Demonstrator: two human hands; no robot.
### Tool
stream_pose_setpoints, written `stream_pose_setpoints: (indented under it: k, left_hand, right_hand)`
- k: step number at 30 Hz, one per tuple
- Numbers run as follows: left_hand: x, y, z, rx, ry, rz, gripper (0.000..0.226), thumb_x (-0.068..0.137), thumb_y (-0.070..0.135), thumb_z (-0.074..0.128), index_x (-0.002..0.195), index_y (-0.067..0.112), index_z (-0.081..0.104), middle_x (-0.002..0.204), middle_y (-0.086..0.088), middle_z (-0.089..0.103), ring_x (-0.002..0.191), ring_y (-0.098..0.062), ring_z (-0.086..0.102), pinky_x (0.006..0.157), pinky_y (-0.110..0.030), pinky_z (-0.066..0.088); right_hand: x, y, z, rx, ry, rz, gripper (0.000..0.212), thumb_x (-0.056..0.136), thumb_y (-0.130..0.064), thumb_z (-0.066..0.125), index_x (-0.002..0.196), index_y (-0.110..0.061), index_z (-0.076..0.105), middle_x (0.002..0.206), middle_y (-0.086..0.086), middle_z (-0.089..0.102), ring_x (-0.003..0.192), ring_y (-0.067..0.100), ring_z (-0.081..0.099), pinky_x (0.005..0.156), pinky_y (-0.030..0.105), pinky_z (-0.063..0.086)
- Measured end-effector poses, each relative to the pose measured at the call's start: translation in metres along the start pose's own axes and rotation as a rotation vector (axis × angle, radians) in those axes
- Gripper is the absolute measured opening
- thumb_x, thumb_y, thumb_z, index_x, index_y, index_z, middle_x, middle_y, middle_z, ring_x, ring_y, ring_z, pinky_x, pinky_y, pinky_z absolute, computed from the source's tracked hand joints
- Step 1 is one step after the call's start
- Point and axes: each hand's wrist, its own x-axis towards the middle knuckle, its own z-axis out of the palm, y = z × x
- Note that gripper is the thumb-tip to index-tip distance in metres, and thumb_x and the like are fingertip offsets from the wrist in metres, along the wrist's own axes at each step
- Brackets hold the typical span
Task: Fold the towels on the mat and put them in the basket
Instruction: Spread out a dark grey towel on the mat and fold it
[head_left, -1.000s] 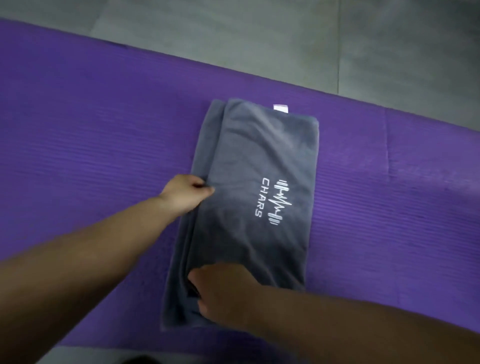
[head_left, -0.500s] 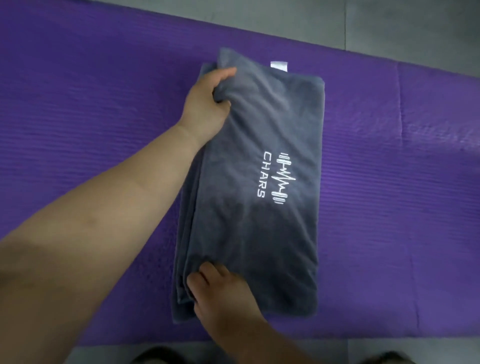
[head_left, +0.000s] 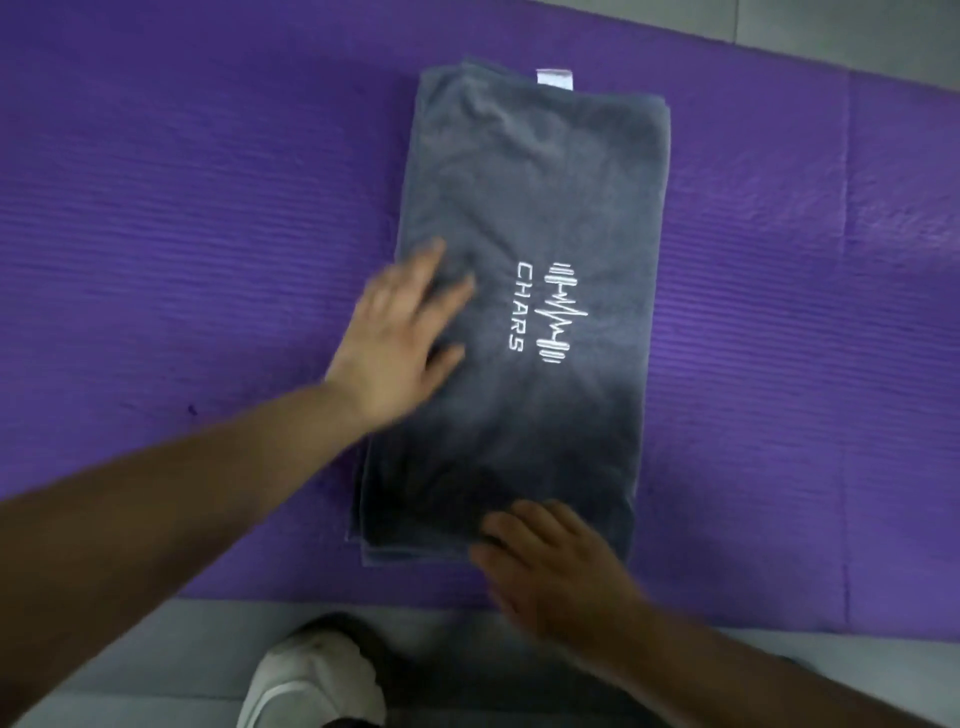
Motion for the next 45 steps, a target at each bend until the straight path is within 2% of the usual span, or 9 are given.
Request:
stream_pose_setpoints:
  k: [3, 9, 14, 18, 23, 26, 32, 39, 45]
  left_hand:
    - [-0.083, 0.011, 0.02, 0.084, -0.119, 0.31, 0.056, 0.077, 0.043, 0.043, 0.128, 0.02, 0.04, 0.136, -0.017, 0.046, 0.136, -0.026, 0.022, 0.111, -0.035, 0.012]
    - [-0.134, 0.008, 0.028, 0.135, -0.199, 0.429, 0.09, 0.075, 0.057, 0.04, 0.147, 0.024, -0.003, 0.155, 0.002, -0.011, 0.143, -0.015, -0.007, 0.115, -0.036, 0.001]
    - [-0.115, 0.003, 0.01, 0.099, -0.205, 0.466, 0.053, 0.076, 0.036, 0.043, 0.127, 0.021, 0.042, 0.151, 0.001, 0.026, 0.143, -0.011, 0.006, 0.114, -0.025, 0.009]
    - [-0.1, 0.02, -0.009, 0.018, -0.159, 0.405, 0.03, 0.095, 0.03, 0.028, 0.103, 0.022, 0.056, 0.09, 0.001, 0.074, 0.086, -0.012, 0.069, 0.09, -0.022, 0.037]
    - [-0.108, 0.04, -0.046, -0.272, -0.596, 0.098, 0.045, 0.059, 0.043, 0.042, 0.102, 0.035, 0.052, 0.078, 0.023, 0.068, 0.074, 0.007, 0.061, 0.062, -0.003, 0.041]
    - [-0.112, 0.046, -0.056, -0.729, -0.83, -0.188, 0.041, 0.05, 0.047, 0.047, 0.089, 0.052, 0.061, 0.075, 0.022, 0.066, 0.074, 0.006, 0.059, 0.07, -0.011, 0.044]
    - [-0.052, 0.028, -0.068, -1.239, -0.365, -0.535, 0.075, 0.017, 0.071, 0.077, 0.077, 0.027, 0.074, 0.077, 0.019, 0.071, 0.076, 0.009, 0.063, 0.067, -0.004, 0.046]
    - [0.055, 0.013, -0.06, -0.632, 0.025, -0.556, 0.032, 0.081, 0.013, 0.068, 0.111, 0.005, 0.06, 0.094, 0.0, 0.057, 0.09, -0.01, 0.05, 0.055, -0.001, 0.035]
    - [0.102, -0.008, -0.043, -0.468, 0.107, -0.665, 0.043, 0.082, 0.017, 0.066, 0.121, 0.005, 0.052, 0.117, -0.02, 0.059, 0.108, -0.031, 0.056, 0.086, -0.026, 0.041]
  right_hand:
    - [-0.037, 0.04, -0.014, -0.121, -0.093, -0.071, 0.025, 0.07, -0.029, 0.042, 0.09, -0.021, 0.056, 0.084, -0.002, 0.069, 0.08, 0.017, 0.055, 0.077, 0.028, 0.035]
    - [-0.069, 0.066, 0.004, -0.249, -0.118, -0.127, 0.029, 0.085, -0.039, 0.039, 0.102, -0.018, 0.046, 0.108, 0.005, 0.044, 0.094, 0.023, 0.044, 0.088, 0.037, 0.034]
    - [-0.04, 0.076, -0.012, -0.203, -0.217, -0.195, 0.013, 0.075, -0.022, 0.042, 0.086, -0.018, 0.048, 0.078, -0.002, 0.061, 0.073, 0.016, 0.049, 0.07, 0.025, 0.038]
    - [-0.014, 0.068, -0.034, -0.099, -0.432, -0.122, 0.007, 0.055, -0.024, 0.051, 0.053, -0.022, 0.057, 0.05, -0.007, 0.054, 0.044, 0.008, 0.052, 0.038, 0.016, 0.035]
    - [0.003, 0.053, -0.089, 0.201, -0.952, 0.047, 0.024, 0.078, -0.025, 0.064, 0.101, -0.02, 0.063, 0.097, -0.004, 0.065, 0.089, 0.01, 0.063, 0.07, 0.017, 0.043]
    - [0.007, 0.07, -0.117, 0.564, -1.038, 0.24, 0.023, 0.075, -0.01, 0.059, 0.096, -0.017, 0.065, 0.065, -0.021, 0.057, 0.061, -0.013, 0.052, 0.057, 0.004, 0.034]
    - [0.044, 0.138, -0.119, 0.839, -0.372, 0.722, 0.024, 0.08, 0.005, 0.06, 0.084, -0.02, 0.059, 0.075, -0.009, 0.06, 0.055, -0.012, 0.052, 0.062, 0.005, 0.041]
    - [0.103, 0.189, -0.09, 0.575, 0.002, 0.833, 0.024, 0.086, 0.002, 0.053, 0.108, -0.002, 0.059, 0.089, 0.007, 0.053, 0.047, -0.012, 0.049, 0.053, 0.005, 0.036]
    - [0.112, 0.201, -0.074, 0.386, 0.049, 0.98, 0.032, 0.09, -0.009, 0.052, 0.121, -0.004, 0.051, 0.117, 0.015, 0.06, 0.108, 0.027, 0.055, 0.079, 0.021, 0.034]
